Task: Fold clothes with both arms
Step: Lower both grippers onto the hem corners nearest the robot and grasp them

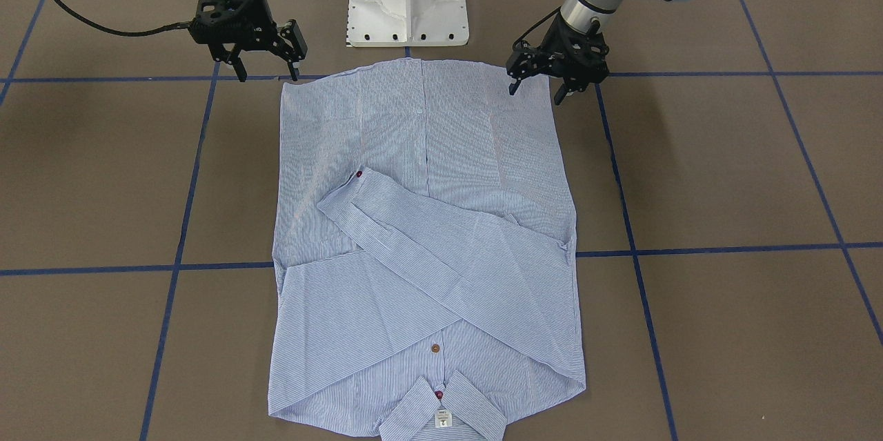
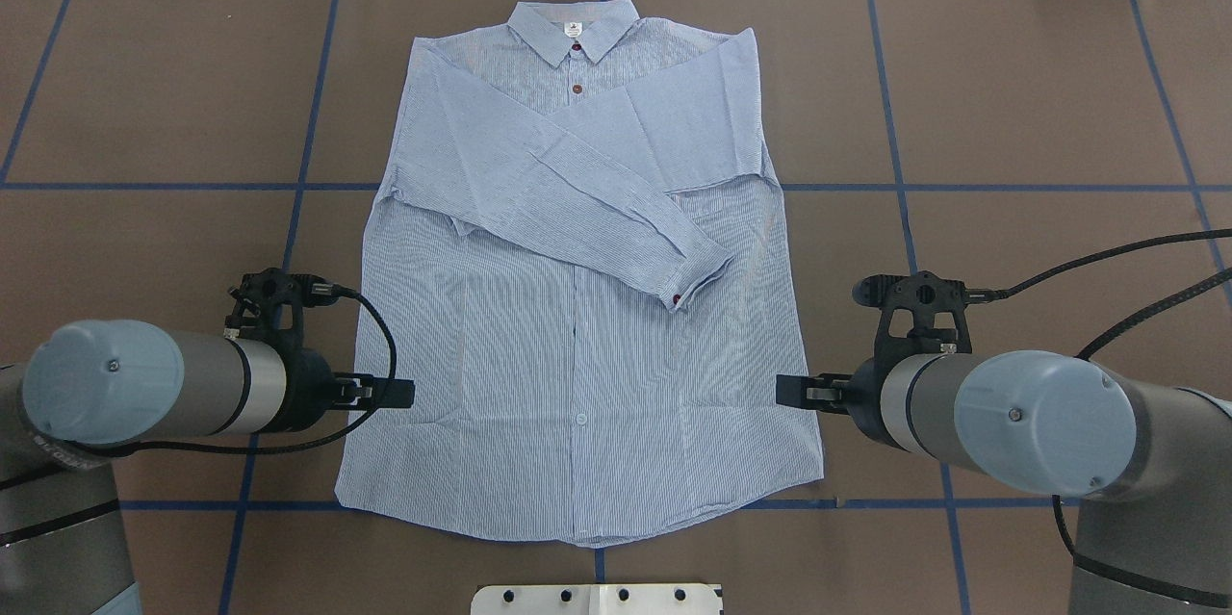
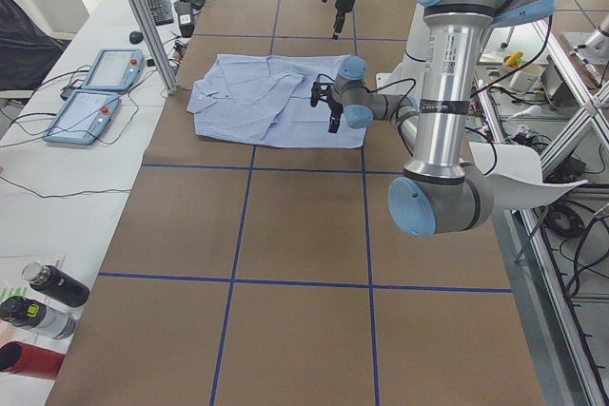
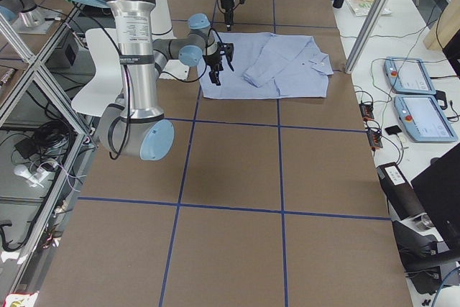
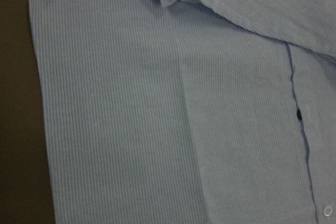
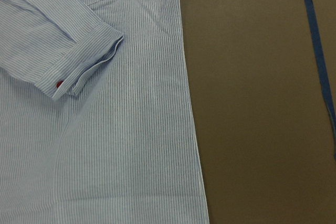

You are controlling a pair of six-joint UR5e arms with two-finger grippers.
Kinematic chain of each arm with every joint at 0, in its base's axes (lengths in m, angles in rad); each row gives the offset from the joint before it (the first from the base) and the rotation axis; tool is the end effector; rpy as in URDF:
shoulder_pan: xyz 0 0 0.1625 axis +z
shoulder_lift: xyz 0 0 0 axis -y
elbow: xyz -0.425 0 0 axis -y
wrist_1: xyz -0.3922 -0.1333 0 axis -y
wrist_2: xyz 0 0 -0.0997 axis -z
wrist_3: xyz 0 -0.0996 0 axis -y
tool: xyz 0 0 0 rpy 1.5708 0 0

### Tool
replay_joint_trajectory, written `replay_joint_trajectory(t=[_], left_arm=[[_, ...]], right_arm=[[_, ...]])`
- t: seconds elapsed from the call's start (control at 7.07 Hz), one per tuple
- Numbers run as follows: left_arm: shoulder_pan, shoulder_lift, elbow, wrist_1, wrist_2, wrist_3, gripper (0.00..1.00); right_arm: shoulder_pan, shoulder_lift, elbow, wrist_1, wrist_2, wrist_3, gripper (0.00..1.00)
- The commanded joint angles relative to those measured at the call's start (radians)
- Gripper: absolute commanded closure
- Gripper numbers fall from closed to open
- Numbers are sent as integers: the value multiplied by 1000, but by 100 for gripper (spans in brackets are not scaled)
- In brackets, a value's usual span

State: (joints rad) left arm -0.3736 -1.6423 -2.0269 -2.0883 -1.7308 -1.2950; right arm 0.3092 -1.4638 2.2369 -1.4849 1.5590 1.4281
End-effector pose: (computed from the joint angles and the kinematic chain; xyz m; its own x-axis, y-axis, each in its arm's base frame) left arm 0.4267 -0.2934 0.3521 0.5127 0.0878 -0.8541 0.0960 0.9827 0.1586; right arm -0.4036 -0.2701 0.3007 0.6604 0.0617 0.7484 -0.2211 0.9684 0.1153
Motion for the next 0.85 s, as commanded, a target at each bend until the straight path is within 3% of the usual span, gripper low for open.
replay_joint_trajectory(t=[0.0, 0.14, 0.28, 0.71], left_arm=[[80, 45, -4, -10, 66, -84, 3], [100, 59, -1, -9, 68, -84, 21], [119, 71, -1, -9, 66, -86, 28], [131, 73, 2, -6, 63, -86, 38]], right_arm=[[-7, -3, 1, 0, -5, 3, 0], [-7, -3, 1, 0, -5, 3, 0], [-7, -3, 1, 0, -5, 3, 0], [-7, -3, 1, 0, -5, 3, 0]])
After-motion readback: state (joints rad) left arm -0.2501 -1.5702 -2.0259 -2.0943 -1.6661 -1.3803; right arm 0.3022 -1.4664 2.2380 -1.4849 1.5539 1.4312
